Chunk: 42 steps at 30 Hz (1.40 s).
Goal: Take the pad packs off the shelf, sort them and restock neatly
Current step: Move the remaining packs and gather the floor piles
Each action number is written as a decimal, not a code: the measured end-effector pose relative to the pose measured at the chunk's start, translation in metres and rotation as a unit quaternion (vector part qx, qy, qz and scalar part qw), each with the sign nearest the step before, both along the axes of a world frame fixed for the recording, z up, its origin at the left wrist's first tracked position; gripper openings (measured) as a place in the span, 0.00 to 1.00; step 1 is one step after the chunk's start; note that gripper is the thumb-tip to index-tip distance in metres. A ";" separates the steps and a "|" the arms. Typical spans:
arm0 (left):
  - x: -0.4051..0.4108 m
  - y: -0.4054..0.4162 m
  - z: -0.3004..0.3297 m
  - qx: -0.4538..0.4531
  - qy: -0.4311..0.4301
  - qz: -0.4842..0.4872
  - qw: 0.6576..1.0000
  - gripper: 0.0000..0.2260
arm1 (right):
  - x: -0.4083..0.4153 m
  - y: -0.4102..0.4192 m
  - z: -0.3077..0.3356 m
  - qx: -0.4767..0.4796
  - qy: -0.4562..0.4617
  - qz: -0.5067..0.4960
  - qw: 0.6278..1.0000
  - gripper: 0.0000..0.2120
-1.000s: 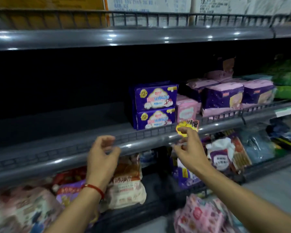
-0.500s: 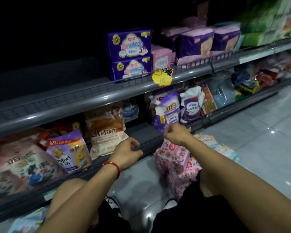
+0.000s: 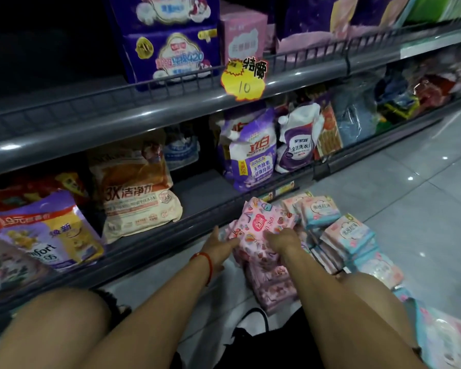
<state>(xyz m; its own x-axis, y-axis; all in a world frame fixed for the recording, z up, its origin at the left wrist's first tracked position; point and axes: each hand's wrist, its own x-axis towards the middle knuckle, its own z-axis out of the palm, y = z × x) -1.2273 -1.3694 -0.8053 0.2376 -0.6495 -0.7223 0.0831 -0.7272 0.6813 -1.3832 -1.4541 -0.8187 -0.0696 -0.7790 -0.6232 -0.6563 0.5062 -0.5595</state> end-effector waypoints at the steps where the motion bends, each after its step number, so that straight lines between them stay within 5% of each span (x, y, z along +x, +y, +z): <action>1: -0.003 -0.001 0.004 0.004 0.029 0.006 1.000 0.34 | -0.001 0.005 -0.003 -0.001 -0.022 -0.042 0.999 0.27; 3: -0.010 -0.004 0.010 -0.020 0.055 0.015 0.998 0.16 | -0.004 0.011 -0.008 -0.004 -0.043 -0.106 0.993 0.26; 5: -0.017 -0.005 0.015 -0.059 0.042 0.043 0.996 0.13 | -0.010 0.011 -0.017 -0.002 -0.085 -0.142 0.986 0.26; 13: -0.017 0.005 0.043 -0.220 -0.032 0.179 0.958 0.53 | -0.009 0.053 0.043 0.004 -0.315 -0.099 0.944 0.14; 18: 0.029 0.012 0.101 -0.209 -0.168 0.116 0.956 0.54 | -0.052 0.039 0.059 -0.037 -0.270 -0.171 0.947 0.15; 21: 0.059 0.028 0.124 -0.171 -0.204 0.065 0.962 0.49 | -0.070 0.032 0.034 -0.038 -0.194 -0.232 0.952 0.14; 26: 0.088 0.037 0.142 -0.120 -0.153 0.034 0.980 0.28 | -0.074 0.045 -0.019 0.056 -0.108 -0.199 0.972 0.17; 29: 0.092 0.034 0.139 -0.093 -0.104 0.033 0.990 0.23 | -0.065 0.051 -0.027 0.093 -0.104 -0.172 0.975 0.15; 32: 0.096 0.025 0.130 -0.061 -0.067 0.017 0.996 0.16 | -0.052 0.047 -0.040 0.123 -0.139 -0.171 0.968 0.25; 35: 0.099 0.021 0.119 -0.041 -0.046 0.019 0.998 0.13 | -0.046 0.041 -0.069 0.128 -0.156 -0.202 0.958 0.33; 42: 0.110 0.014 0.113 -0.030 -0.042 0.021 0.998 0.14 | -0.040 0.043 -0.067 0.100 -0.186 -0.315 0.926 0.24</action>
<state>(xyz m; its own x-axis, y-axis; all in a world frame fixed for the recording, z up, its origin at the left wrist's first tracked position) -1.1173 -1.3557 -0.6924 0.3234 -0.6798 -0.6582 0.0530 -0.6815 0.7299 -1.4233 -1.4109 -0.8854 -0.2225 -0.5244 -0.8219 0.0223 0.8401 -0.5420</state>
